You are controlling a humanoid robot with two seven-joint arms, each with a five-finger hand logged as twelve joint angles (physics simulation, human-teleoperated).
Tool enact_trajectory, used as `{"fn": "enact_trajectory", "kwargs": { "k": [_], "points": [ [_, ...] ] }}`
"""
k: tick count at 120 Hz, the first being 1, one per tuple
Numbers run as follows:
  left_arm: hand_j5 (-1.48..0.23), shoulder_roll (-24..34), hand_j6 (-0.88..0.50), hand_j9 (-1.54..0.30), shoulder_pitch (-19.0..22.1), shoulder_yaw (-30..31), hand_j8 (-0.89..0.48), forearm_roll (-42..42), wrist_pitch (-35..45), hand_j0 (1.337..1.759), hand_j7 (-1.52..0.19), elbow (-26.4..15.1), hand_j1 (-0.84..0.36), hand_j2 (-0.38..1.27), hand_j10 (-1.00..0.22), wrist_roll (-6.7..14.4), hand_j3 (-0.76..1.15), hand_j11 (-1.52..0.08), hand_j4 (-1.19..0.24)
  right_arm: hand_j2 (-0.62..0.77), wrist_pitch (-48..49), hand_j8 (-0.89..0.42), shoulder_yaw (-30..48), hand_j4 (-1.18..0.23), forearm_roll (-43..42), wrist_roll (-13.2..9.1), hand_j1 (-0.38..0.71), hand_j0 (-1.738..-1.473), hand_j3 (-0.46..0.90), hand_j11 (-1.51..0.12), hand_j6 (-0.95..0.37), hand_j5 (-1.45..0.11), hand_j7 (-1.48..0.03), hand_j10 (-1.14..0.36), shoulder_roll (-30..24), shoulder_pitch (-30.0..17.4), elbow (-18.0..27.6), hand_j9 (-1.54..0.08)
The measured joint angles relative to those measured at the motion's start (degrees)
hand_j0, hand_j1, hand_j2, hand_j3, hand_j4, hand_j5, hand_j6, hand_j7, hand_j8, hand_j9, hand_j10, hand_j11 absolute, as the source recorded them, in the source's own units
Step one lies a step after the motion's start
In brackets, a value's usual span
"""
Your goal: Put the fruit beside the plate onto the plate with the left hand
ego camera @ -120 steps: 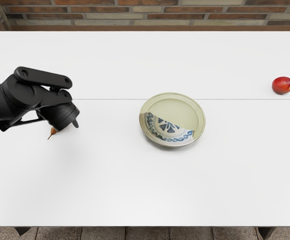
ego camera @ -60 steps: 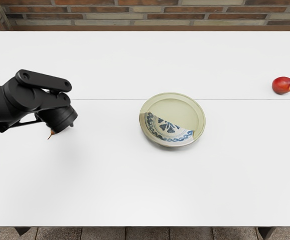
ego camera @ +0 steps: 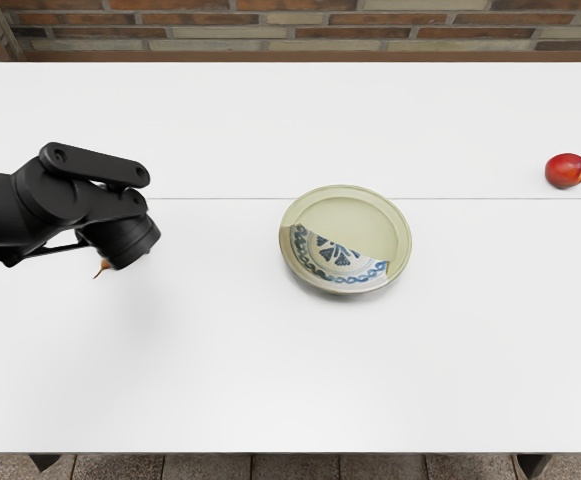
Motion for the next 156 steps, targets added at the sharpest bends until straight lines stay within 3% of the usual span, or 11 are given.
{"fn": "enact_trajectory", "kwargs": {
  "k": [79, 131, 156],
  "points": [
    [-0.69, -0.88, -0.53, -0.69, 0.00, 1.14, -0.52, -0.12, 0.00, 1.658, -0.69, -0.23, -0.29, 0.12, -0.53, 0.00, 0.00, -0.69, -0.53, 0.00, 0.00, 0.00, -0.01, 0.00, 0.00, 0.02, -0.35, -1.658, 0.00, 0.00, 0.00, 0.00, 0.00, 0.00, 0.00, 0.00, 0.00, 0.00],
    [-0.64, -0.62, -0.51, -0.66, -0.09, 1.19, -0.44, -0.31, -0.02, 1.658, -0.64, -1.71, -0.25, 0.10, -0.50, -0.03, 0.00, -0.65, -0.51, 0.00, 0.00, 0.00, -0.03, 0.00, 0.00, 0.02, -0.35, -1.658, 0.00, 0.00, 0.00, 0.00, 0.00, 0.00, 0.00, 0.00, 0.00, 0.00],
    [-0.71, -0.62, -0.57, -0.72, -0.09, 1.19, -0.39, -0.20, -0.06, 1.658, -0.72, -1.97, -0.33, 0.12, -0.54, -0.13, 0.00, -0.73, -0.58, 0.00, 0.00, 0.00, -0.03, 0.00, 0.00, 0.02, -0.35, -1.658, 0.00, 0.00, 0.00, 0.00, 0.00, 0.00, 0.00, 0.00, 0.00, 0.00]
  ]
}}
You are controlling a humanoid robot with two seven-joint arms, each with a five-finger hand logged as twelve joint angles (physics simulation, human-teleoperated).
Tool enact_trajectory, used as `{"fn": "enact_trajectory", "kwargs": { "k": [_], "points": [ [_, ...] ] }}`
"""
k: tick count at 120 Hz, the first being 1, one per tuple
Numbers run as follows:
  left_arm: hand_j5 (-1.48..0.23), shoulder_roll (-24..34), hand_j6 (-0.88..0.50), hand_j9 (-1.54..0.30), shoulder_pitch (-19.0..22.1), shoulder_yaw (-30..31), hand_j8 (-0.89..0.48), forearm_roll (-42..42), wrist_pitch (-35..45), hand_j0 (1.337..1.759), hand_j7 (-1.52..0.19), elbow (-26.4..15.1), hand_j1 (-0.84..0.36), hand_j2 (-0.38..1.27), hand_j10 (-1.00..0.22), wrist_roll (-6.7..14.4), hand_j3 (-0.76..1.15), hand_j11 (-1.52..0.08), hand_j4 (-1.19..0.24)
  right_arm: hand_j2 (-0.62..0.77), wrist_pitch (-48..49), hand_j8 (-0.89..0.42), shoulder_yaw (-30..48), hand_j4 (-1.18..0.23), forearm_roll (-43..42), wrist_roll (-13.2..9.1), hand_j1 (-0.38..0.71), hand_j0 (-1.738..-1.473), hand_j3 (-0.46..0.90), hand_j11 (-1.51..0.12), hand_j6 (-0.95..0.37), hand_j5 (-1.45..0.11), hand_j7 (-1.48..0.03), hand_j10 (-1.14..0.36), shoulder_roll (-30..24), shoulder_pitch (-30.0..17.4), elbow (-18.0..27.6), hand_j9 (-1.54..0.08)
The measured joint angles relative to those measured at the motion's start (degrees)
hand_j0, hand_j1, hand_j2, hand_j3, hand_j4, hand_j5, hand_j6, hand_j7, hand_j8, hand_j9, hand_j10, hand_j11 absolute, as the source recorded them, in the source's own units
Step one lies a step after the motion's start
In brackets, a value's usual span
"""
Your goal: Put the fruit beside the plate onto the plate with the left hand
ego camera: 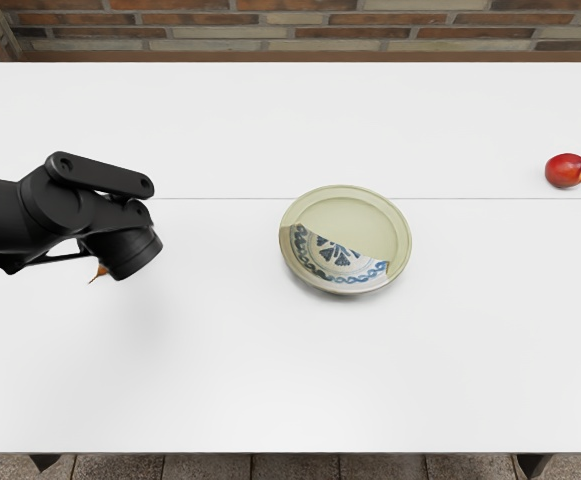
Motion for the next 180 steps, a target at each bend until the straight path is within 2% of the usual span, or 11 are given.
{"fn": "enact_trajectory", "kwargs": {
  "k": [9, 32, 46, 54, 77, 91, 121, 180],
  "points": [
    [-0.78, 0.00, -0.59, -0.73, 0.00, -0.03, -0.37, -0.07, 0.02, 1.658, -0.78, -0.03, -0.37, 0.15, -0.53, -0.01, 0.00, -0.80, -0.62, 0.00, 0.00, 0.00, 0.02, 0.00, 0.00, 0.00, -0.35, -1.658, 0.00, 0.00, 0.00, 0.00, 0.00, 0.00, 0.00, 0.00, 0.00, 0.00],
    [-0.90, -0.34, -0.48, -0.86, 0.04, -0.04, -0.28, -0.41, 0.20, 1.654, -0.91, -0.04, -0.45, 0.24, -0.48, 0.14, 0.00, -0.93, -0.72, 0.00, 0.00, 0.00, 0.01, 0.00, 0.00, -0.01, -0.35, -1.658, 0.00, 0.00, 0.00, 0.00, 0.00, 0.00, 0.00, 0.00, 0.00, 0.00],
    [-0.97, -0.35, -0.43, -0.86, 0.00, -0.23, -0.27, -0.65, 0.22, 1.652, -0.98, -0.06, -0.48, 0.28, -0.45, 0.16, 0.00, -1.00, -0.76, 0.00, 0.00, 0.00, 0.01, 0.00, 0.00, 0.00, -0.35, -1.658, 0.00, 0.00, 0.00, 0.00, 0.00, 0.00, 0.00, 0.00, 0.00, 0.00],
    [-1.02, -0.29, -0.44, -0.92, -0.45, -0.34, -0.38, -0.75, 0.16, 1.651, -1.02, -0.07, -0.46, 0.29, -0.45, 0.11, 0.00, -1.04, -0.78, 0.00, 0.00, 0.00, 0.02, 0.00, 0.00, -0.02, -0.35, -1.658, 0.00, 0.00, 0.00, 0.00, 0.00, 0.00, 0.00, 0.00, 0.00, 0.00],
    [-1.09, -0.43, -0.54, -1.07, -2.32, -0.41, -0.41, -0.72, 0.08, 1.645, -1.10, -0.37, -0.36, 0.20, -0.49, 0.14, 0.00, -1.11, -0.81, 0.00, 0.00, 0.00, 0.02, 0.00, 0.00, 0.00, -0.35, -1.658, 0.00, 0.00, 0.00, 0.00, 0.00, 0.00, 0.00, 0.00, 0.00, 0.00],
    [-1.12, -0.52, -0.56, -1.11, -2.81, -0.50, -0.40, -0.70, 0.10, 1.644, -1.13, -0.47, -0.37, 0.28, -0.53, 0.18, 0.00, -1.13, -0.82, 0.00, 0.00, 0.00, 0.02, 0.00, 0.00, 0.00, -0.35, -1.658, 0.00, 0.00, 0.00, 0.00, 0.00, 0.00, 0.00, 0.00, 0.00, 0.00],
    [-1.18, -1.15, -0.56, -1.16, -3.31, -2.44, -0.39, -0.82, 0.07, 1.643, -1.17, -0.60, -0.35, 0.24, -0.53, 0.23, 0.00, -1.17, -0.83, 0.00, 0.00, 0.00, 0.00, 0.00, 0.00, -0.01, -0.35, -1.658, 0.00, 0.00, 0.00, 0.00, 0.00, 0.00, 0.00, 0.00, 0.00, 0.00],
    [-1.22, -2.35, -0.54, -1.18, -7.72, -8.78, -0.37, -1.03, 0.06, 1.642, -1.21, -0.81, -0.35, 0.24, -0.53, 0.22, 0.00, -1.18, -0.83, 0.00, 0.00, 0.00, 0.01, 0.00, 0.00, -0.01, -0.35, -1.658, 0.00, 0.00, 0.00, 0.00, 0.00, 0.00, 0.00, 0.00, 0.00, 0.00]
  ]
}}
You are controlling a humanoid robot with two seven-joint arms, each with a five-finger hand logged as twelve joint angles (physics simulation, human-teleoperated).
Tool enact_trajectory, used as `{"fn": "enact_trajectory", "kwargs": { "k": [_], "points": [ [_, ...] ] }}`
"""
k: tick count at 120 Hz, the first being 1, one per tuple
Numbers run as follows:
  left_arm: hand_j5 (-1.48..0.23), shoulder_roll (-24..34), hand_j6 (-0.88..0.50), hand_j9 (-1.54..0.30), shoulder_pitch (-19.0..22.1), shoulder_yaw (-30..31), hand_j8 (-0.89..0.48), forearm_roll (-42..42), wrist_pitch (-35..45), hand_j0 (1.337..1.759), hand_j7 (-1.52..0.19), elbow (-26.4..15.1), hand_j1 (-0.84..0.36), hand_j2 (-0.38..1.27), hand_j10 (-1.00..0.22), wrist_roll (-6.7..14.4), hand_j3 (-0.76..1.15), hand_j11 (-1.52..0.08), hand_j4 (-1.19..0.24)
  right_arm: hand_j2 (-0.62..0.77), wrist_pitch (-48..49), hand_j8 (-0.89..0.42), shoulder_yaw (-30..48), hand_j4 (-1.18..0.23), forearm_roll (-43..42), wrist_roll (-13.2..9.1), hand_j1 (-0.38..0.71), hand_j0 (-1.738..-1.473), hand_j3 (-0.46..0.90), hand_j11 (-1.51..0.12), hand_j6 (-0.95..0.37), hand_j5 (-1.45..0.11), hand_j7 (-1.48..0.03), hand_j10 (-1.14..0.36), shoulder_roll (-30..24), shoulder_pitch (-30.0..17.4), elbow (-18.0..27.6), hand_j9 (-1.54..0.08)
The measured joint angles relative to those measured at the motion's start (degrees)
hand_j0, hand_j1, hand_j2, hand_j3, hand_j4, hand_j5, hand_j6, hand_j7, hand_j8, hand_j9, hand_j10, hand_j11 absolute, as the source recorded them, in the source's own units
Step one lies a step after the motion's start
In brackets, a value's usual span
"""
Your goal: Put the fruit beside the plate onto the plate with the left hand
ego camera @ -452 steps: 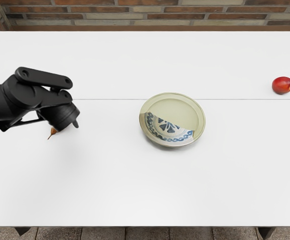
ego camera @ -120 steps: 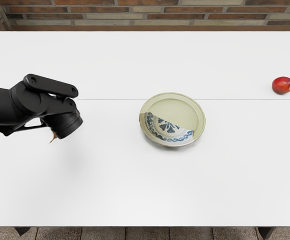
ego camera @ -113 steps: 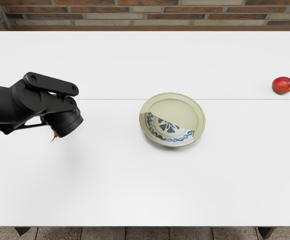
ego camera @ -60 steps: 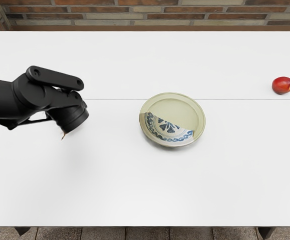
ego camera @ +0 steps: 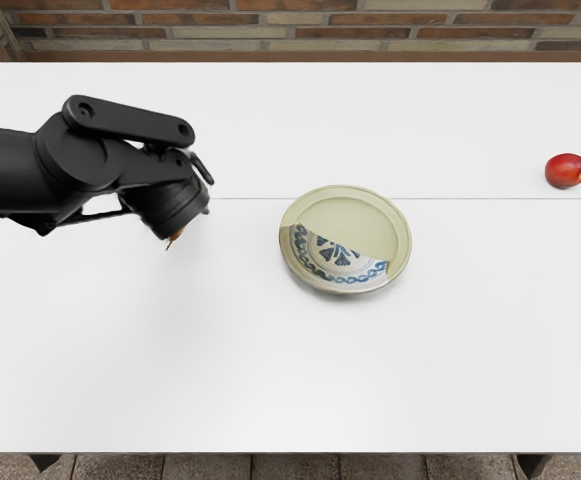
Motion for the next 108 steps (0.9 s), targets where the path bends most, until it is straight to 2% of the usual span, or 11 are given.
{"fn": "enact_trajectory", "kwargs": {
  "k": [77, 108],
  "points": [
    [-1.22, -7.67, -0.55, -1.18, -5.02, -5.92, -0.37, -1.38, 0.02, 1.641, -1.22, -0.53, -0.34, 0.23, -0.54, 0.04, 0.00, -1.17, -0.82, 0.00, 0.00, 0.00, 0.00, 0.00, 0.00, 0.01, -0.35, -1.658, 0.00, 0.00, 0.00, 0.00, 0.00, 0.00, 0.00, 0.00, 0.00, 0.00],
    [-1.22, -7.76, -0.56, -1.18, -6.65, -8.08, -0.37, -2.17, 0.04, 1.641, -1.22, -0.48, -0.33, 0.23, -0.54, 0.06, 0.00, -1.17, -0.82, 0.00, 0.00, 0.00, 0.00, 0.00, 0.00, 0.02, -0.35, -1.658, 0.00, 0.00, 0.00, 0.00, 0.00, 0.00, 0.00, 0.00, 0.00, 0.00]
  ]
}}
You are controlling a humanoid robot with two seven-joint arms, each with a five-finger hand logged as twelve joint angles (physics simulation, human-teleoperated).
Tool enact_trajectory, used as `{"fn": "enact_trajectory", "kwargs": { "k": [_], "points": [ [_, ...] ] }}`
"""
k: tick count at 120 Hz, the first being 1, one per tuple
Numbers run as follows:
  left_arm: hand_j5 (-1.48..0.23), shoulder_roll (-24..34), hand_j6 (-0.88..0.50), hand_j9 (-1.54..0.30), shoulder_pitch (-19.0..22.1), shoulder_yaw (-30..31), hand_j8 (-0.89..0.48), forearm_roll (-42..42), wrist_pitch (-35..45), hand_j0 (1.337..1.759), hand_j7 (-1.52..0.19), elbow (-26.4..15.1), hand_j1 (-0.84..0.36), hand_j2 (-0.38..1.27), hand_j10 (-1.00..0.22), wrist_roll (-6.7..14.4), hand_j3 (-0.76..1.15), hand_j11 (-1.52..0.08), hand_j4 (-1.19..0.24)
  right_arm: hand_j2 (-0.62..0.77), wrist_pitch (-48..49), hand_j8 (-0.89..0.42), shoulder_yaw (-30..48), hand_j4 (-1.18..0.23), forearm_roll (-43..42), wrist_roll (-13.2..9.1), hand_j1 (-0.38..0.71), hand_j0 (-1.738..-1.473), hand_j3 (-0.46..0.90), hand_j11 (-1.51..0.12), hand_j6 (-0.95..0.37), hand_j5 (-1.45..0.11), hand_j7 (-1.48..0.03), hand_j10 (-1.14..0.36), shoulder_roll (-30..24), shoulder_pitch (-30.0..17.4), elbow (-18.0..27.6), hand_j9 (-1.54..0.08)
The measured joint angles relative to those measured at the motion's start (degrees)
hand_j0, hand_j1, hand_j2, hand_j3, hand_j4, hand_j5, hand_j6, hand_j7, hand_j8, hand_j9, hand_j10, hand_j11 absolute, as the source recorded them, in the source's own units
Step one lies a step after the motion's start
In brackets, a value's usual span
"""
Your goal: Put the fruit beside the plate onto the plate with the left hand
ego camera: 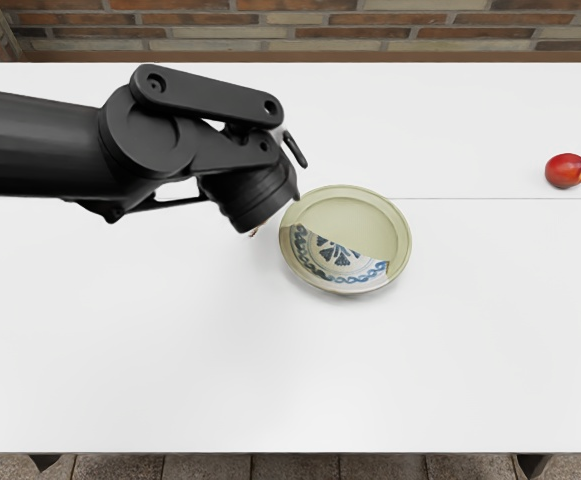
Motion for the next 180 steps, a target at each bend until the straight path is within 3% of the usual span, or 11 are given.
{"fn": "enact_trajectory", "kwargs": {
  "k": [74, 180],
  "points": [
    [-1.21, 0.00, -0.57, -1.19, 0.22, -5.54, -0.38, 0.19, 0.04, 1.639, -1.23, 0.76, -0.34, 0.25, -0.55, 0.07, 0.00, -1.16, -0.81, 0.00, 0.00, 0.00, -0.01, 0.00, 0.00, 0.00, -0.35, -1.658, 0.00, 0.00, 0.00, 0.00, 0.00, 0.00, 0.00, 0.00, 0.00, 0.00],
    [-1.19, 0.00, -0.59, -1.17, 6.26, -13.42, -0.39, 2.19, -0.75, 1.641, -1.19, 1.69, -0.34, 0.26, -0.56, 0.03, 0.00, -1.13, -0.79, 0.00, 0.00, 0.00, 0.00, 0.00, 0.00, -0.01, -0.35, -1.658, 0.00, 0.00, 0.00, 0.00, 0.00, 0.00, 0.00, 0.00, 0.00, 0.00]
  ]
}}
